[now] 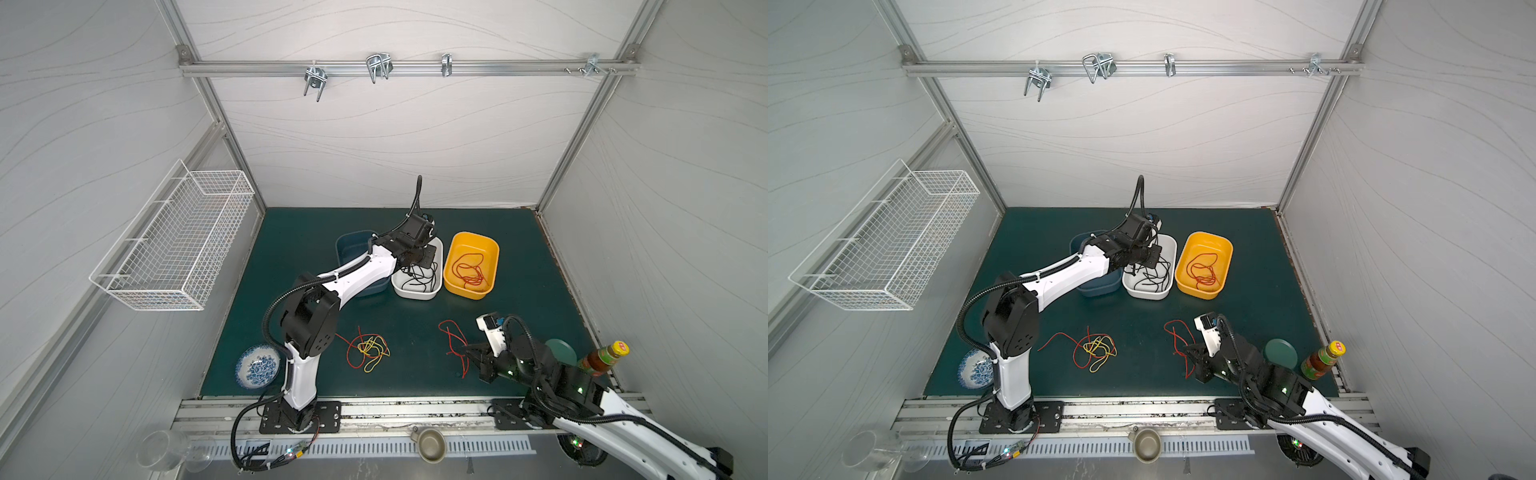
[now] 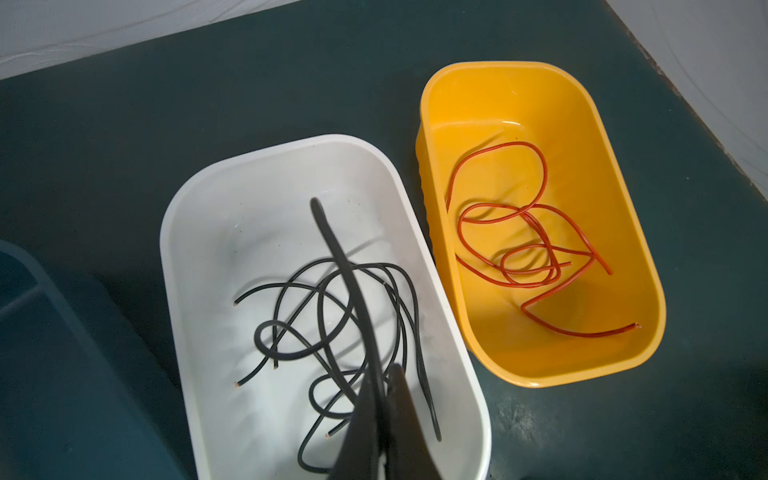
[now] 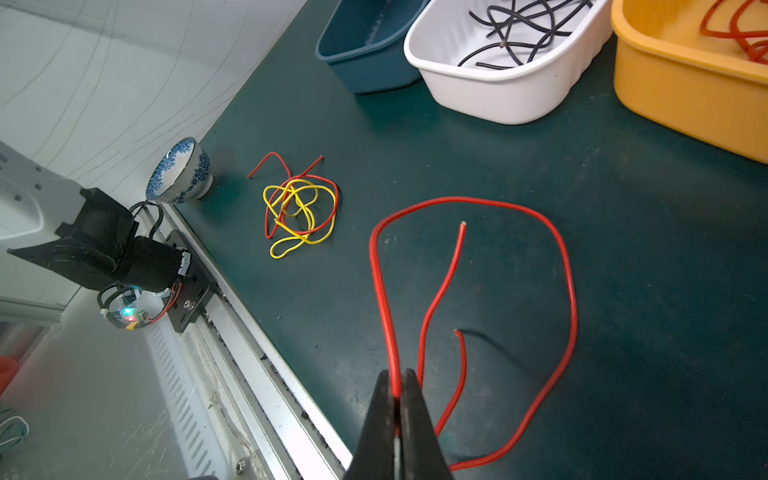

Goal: Untangle the cables
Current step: 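Carry the black wire over the white tub with the left gripper, then lower the black wire into the white tub and open the left gripper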

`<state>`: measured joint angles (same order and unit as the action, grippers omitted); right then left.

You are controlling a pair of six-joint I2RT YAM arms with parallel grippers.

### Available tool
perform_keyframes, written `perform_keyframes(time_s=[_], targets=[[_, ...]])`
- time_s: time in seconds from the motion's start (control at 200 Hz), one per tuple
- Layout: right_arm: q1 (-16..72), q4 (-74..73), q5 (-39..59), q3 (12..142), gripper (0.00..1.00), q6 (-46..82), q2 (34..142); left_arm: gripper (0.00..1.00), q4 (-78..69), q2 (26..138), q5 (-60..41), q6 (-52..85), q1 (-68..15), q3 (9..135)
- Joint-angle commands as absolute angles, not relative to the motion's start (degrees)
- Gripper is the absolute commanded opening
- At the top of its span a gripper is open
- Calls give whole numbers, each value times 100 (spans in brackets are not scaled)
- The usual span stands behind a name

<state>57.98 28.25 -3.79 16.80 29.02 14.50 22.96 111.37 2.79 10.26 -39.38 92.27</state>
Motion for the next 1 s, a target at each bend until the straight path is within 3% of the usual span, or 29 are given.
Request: perform_keyframes(time_s=[0.0, 0.375, 0.995], targets=[[6011, 2653, -645, 1626, 0, 2788, 1393, 0, 2101, 11184, 310, 1061, -3920, 9207], [6577, 2635, -1162, 1626, 0, 2716, 1397, 0, 2240, 11512, 28, 1222, -3917, 8920], [6680, 2606, -1246, 1609, 0, 2694, 1397, 0, 2921, 12091, 22, 1258, -3919, 9241]])
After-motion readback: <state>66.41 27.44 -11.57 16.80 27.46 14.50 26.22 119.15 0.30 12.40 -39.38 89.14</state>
